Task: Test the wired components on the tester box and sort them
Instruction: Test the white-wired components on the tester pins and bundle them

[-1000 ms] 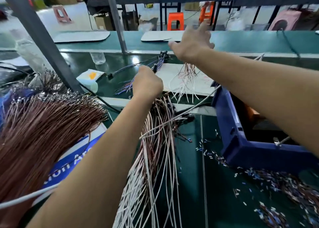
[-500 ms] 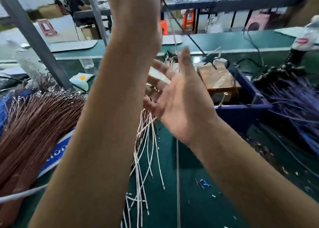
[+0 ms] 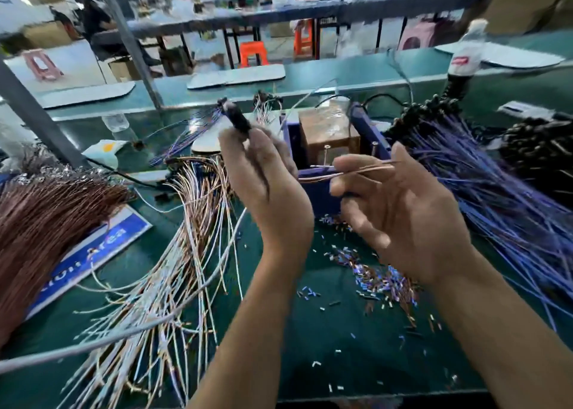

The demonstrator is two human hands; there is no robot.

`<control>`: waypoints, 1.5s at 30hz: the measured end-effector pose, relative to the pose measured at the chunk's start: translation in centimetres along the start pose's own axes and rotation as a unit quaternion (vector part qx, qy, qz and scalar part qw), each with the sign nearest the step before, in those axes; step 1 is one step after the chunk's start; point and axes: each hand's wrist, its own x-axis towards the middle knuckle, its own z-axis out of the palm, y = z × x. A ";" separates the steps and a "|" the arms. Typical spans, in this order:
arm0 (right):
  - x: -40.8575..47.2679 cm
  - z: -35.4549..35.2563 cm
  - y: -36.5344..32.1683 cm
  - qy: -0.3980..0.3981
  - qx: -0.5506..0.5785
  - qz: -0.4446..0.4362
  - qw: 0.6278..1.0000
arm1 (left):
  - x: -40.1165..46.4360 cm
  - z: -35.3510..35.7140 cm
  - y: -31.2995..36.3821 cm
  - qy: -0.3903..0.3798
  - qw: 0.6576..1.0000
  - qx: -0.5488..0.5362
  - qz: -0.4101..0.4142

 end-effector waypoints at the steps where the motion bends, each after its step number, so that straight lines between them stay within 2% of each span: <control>1: -0.3 -1.0 -0.4 0.005 0.005 0.000 1.000 | -0.8 0.2 0.2 -0.023 1.000 0.017 0.010; 3: -0.6 -2.8 -0.8 0.022 -0.031 -0.024 0.999 | -2.7 -0.1 -0.6 -0.125 0.990 0.064 0.029; 7: 0.2 -4.9 -0.9 0.107 -0.209 -0.062 0.970 | -3.6 -0.7 -2.5 -0.284 0.947 0.138 0.053; 11: 0.9 -6.6 -0.3 0.130 -0.324 -0.109 0.931 | -4.6 -1.6 -4.8 -0.360 0.904 0.222 0.059; 15: 1.0 -7.8 1.3 0.157 -0.386 -0.127 0.900 | -4.8 -2.4 -6.3 -0.356 0.900 0.246 0.052; 20: 1.1 -8.6 2.5 0.186 -0.384 -0.121 0.896 | -4.2 -3.1 -7.3 -0.323 0.917 0.230 0.033; 25: 0.9 -9.0 3.1 0.220 -0.400 -0.105 0.883 | -4.4 -3.2 -7.3 -0.345 0.915 0.205 -0.032; 31: 0.9 -9.0 3.3 0.233 -0.330 -0.078 0.911 | -4.7 -3.1 -7.1 -0.367 0.908 0.168 -0.112; 35: 0.9 -8.9 3.3 0.254 -0.257 -0.062 0.930 | -4.8 -2.8 -6.7 -0.371 0.905 0.169 -0.124; 39: 0.9 -8.9 3.2 0.271 -0.228 -0.044 0.934 | -4.9 -2.6 -6.5 -0.379 0.901 0.164 -0.134; 43: 0.7 -9.9 2.0 0.313 -0.172 -0.060 0.932 | -4.7 -3.1 -6.2 -0.390 0.892 0.184 -0.137; 45: 0.5 -10.7 1.1 0.300 -0.151 -0.067 0.940 | -4.6 -3.4 -6.1 -0.387 0.893 0.179 -0.146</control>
